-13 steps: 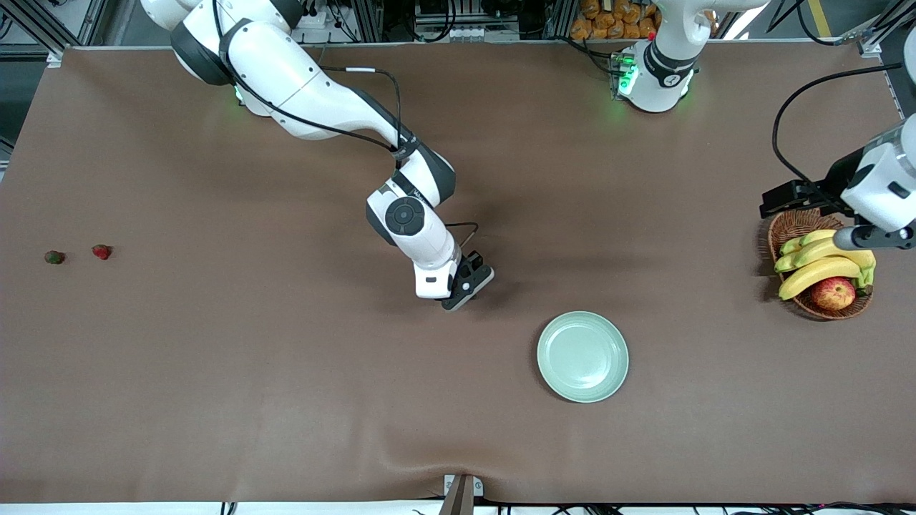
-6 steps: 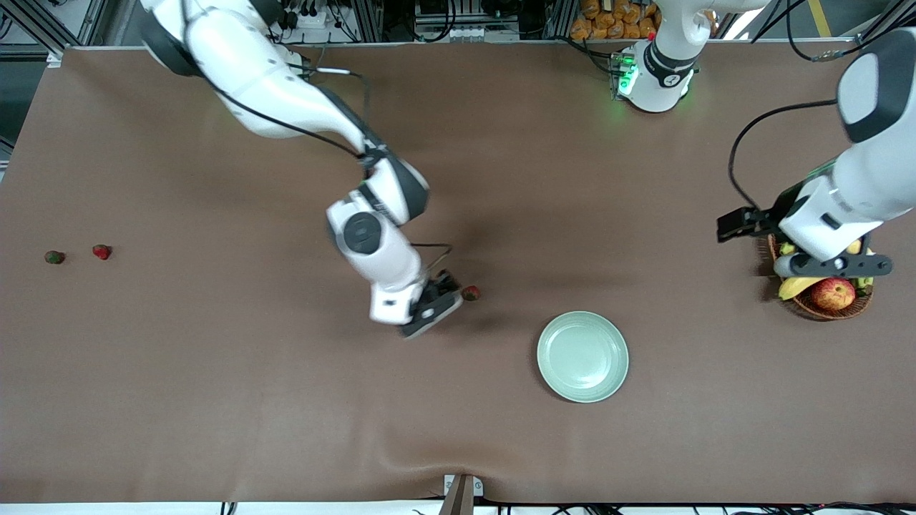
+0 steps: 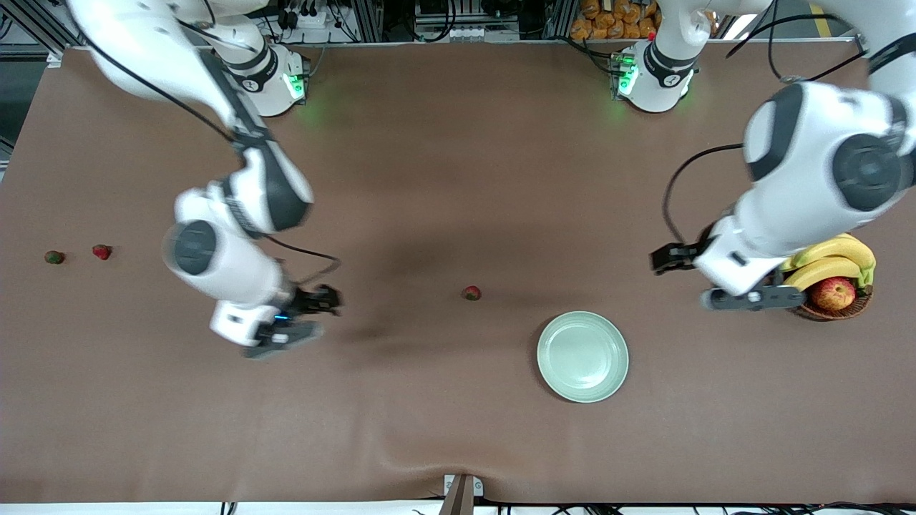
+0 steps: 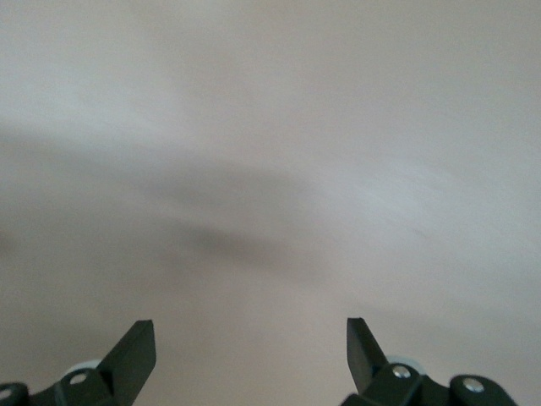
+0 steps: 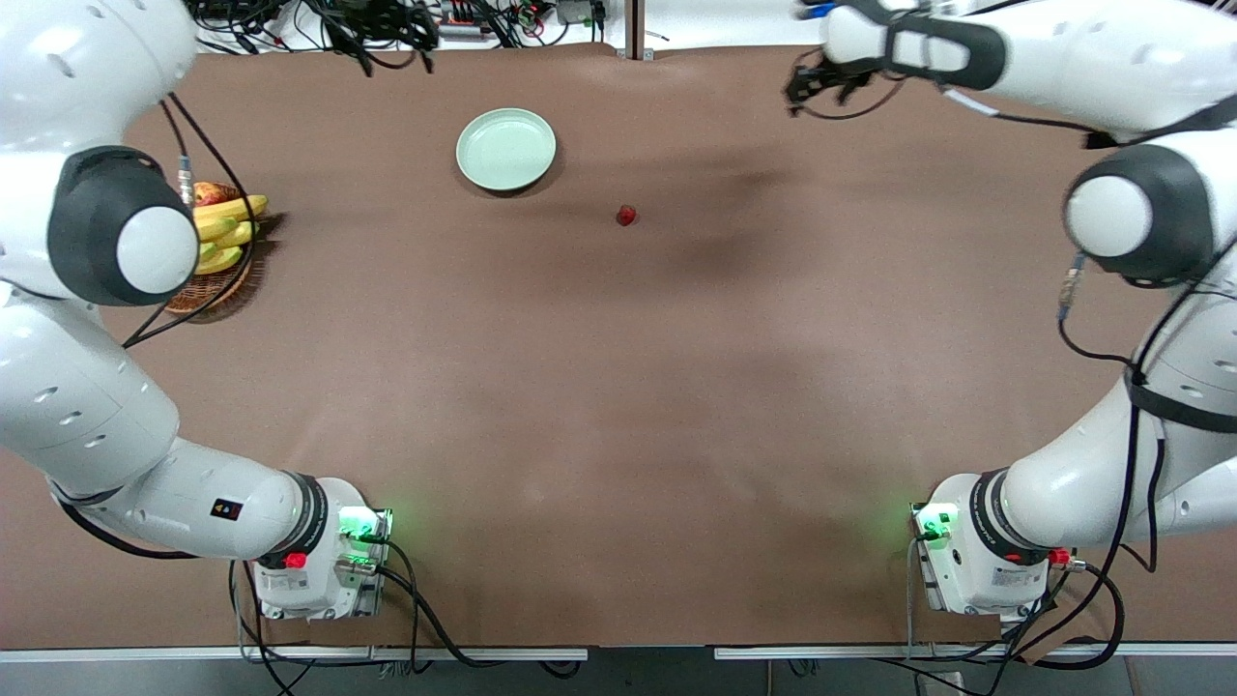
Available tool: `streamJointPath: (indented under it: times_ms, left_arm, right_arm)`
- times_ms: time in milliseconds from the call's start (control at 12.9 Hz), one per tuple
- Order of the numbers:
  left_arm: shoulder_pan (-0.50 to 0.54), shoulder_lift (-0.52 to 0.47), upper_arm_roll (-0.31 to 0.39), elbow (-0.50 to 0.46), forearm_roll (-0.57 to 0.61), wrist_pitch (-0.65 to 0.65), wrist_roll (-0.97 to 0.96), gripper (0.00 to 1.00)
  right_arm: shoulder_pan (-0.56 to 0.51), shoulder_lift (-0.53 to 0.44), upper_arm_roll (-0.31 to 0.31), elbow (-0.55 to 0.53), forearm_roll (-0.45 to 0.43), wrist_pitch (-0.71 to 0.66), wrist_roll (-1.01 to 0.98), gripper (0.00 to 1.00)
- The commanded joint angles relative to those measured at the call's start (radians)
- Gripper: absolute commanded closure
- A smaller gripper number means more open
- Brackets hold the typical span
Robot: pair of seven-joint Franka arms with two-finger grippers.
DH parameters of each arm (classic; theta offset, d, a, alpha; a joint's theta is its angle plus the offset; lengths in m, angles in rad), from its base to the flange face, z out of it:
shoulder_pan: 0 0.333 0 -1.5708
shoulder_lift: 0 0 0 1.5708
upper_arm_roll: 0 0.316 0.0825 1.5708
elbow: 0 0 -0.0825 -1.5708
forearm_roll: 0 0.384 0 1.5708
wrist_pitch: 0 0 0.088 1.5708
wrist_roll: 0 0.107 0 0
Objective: Collect all strawberries into plate
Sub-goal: 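Lower the left gripper to the strawberry while the right gripper returns to strawberries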
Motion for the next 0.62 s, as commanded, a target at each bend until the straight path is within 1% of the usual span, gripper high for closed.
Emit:
streamJointPath:
  times_ms: [0,232,387,464,542]
  left_arm:
    - [-0.058,0.053,0.009,0.035,-0.024,0.044,-0.059,0.0]
    - [-0.125,0.116,0.009,0.033,-0.047,0.112,-0.105,0.0]
    - [-0.171,0.158,0.009,0.033,-0.047,0.17,-0.146,0.0]
    - [-0.191,0.181,0.009,0.033,-0.047,0.2,-0.161,0.0]
    - [-0.214,0.205,0.01,0.033,-0.047,0.231,-0.181,0.0]
  right_arm:
    - [-0.195,-0.089,0.021,-0.108,0.01,-0.063,-0.094,0.0]
    - [-0.407,-0.078,0.021,-0.129,0.01,-0.078,-0.285,0.0]
    - [-0.51,-0.077,0.019,-0.163,-0.001,-0.077,-0.353,0.0]
    - [-0.551,-0.072,0.017,-0.168,-0.038,-0.074,-0.366,0.0]
    - [-0.577,-0.066,0.019,-0.166,-0.096,-0.069,-0.366,0.0]
